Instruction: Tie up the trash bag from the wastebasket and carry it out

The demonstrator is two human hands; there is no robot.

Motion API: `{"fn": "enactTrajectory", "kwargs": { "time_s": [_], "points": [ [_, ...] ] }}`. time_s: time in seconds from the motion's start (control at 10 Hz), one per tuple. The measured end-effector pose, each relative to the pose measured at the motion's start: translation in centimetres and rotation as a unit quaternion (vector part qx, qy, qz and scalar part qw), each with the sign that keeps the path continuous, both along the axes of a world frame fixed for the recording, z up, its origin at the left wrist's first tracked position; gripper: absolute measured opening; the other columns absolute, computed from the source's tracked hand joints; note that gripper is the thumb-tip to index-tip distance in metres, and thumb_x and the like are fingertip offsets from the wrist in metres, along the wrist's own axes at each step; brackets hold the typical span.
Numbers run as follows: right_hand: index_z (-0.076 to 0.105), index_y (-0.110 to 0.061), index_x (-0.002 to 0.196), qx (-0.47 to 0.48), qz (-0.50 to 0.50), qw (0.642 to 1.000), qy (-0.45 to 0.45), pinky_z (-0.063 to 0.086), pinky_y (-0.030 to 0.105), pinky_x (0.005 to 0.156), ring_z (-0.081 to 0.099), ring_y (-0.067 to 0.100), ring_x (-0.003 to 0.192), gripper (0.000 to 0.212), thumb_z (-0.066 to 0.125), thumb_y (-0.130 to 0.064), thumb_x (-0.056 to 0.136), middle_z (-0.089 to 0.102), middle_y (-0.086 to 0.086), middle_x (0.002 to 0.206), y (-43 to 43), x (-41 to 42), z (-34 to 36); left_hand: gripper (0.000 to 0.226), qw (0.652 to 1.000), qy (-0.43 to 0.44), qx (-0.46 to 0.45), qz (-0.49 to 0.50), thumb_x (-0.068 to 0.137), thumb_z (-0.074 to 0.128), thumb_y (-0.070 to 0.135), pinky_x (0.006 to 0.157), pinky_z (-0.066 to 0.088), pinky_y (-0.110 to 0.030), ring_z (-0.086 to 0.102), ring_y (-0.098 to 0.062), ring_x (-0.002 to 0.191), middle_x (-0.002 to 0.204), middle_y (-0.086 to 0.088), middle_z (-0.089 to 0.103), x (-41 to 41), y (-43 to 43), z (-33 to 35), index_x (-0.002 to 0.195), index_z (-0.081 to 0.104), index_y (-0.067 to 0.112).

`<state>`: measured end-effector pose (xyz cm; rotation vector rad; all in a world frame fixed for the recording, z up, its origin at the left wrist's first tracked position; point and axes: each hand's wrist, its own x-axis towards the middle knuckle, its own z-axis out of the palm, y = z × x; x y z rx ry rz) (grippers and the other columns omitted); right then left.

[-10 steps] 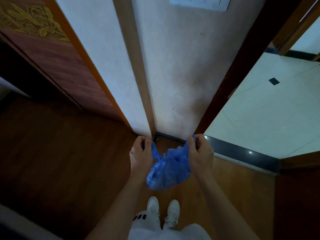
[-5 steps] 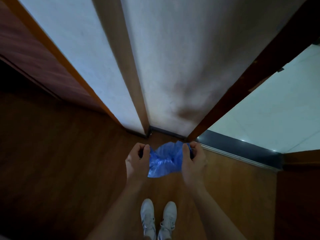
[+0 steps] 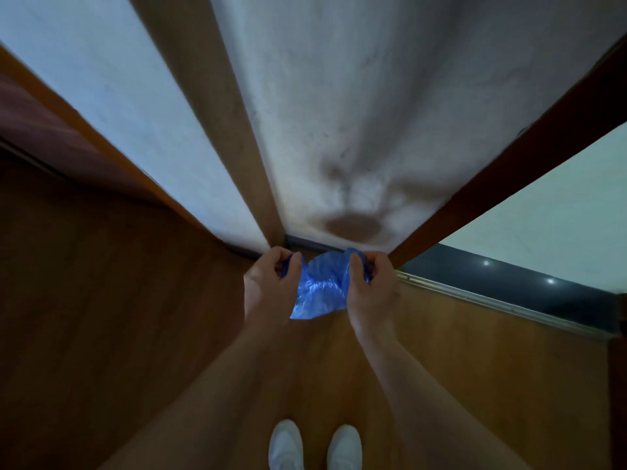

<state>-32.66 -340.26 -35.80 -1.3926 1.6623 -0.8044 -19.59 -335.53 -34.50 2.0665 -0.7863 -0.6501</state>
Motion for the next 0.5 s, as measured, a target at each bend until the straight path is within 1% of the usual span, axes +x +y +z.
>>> {"fn": "enactTrajectory", "kwargs": {
  "time_s": [0.1,0.2,0.3,0.4,0.5],
  "points": [
    [0.057,-0.021,0.093,-0.013,0.037,0.998,0.045,0.040,0.006,0.060,0.055,0.000,0.069,0.009,0.056,-0.027,0.099,0.056,-0.014,0.077,-0.9,0.0,-0.8,0.017,1.000,-0.021,0.009,-0.019,0.090,0.064,0.024,0.060,0.040,-0.014,0.054,-0.007,0.062,0.067,0.001,0.062,0.8,-1.0,-1.0,0.077,0.065,0.015],
    [0.062,-0.012,0.111,-0.019,0.117,0.985,0.123,0.045,0.019,0.077,0.060,0.015,0.089,0.020,0.056,-0.027,0.098,0.063,0.000,0.099,-2.0,-0.7,-1.8,0.031,0.983,-0.081,0.095,-0.138,0.092,0.060,0.037,0.087,0.041,-0.016,0.060,-0.008,0.102,0.114,0.001,0.065,2.3,-1.3,-2.5,0.118,0.065,0.020],
    [0.056,-0.013,0.130,-0.080,0.245,0.922,0.287,0.052,0.039,0.088,0.059,0.027,0.108,0.040,0.059,-0.031,0.094,0.060,0.011,0.121,-2.1,-2.3,-2.1,0.066,0.914,-0.240,0.208,-0.252,0.091,0.049,0.057,0.116,0.030,-0.040,0.035,-0.021,0.143,0.155,-0.002,0.040,3.9,0.2,-3.7,0.147,0.039,0.024],
    [0.055,-0.012,0.134,-0.175,0.331,0.855,0.358,0.049,0.043,0.099,0.058,0.028,0.118,0.046,0.058,-0.032,0.092,0.061,0.010,0.128,-1.9,-3.6,-1.2,0.069,0.883,-0.334,0.187,-0.273,0.090,0.046,0.058,0.117,0.029,-0.046,0.031,-0.024,0.145,0.158,-0.004,0.036,4.7,1.7,-3.2,0.149,0.036,0.025],
    [0.056,-0.011,0.134,-0.195,0.351,0.837,0.373,0.048,0.044,0.101,0.057,0.027,0.120,0.048,0.059,-0.033,0.091,0.060,0.011,0.129,-1.1,-3.8,-0.3,0.067,0.887,-0.350,0.148,-0.262,0.087,0.053,0.053,0.112,0.037,-0.048,0.040,-0.026,0.141,0.153,-0.006,0.044,4.2,2.8,-1.8,0.146,0.042,0.022]
  ]
}}
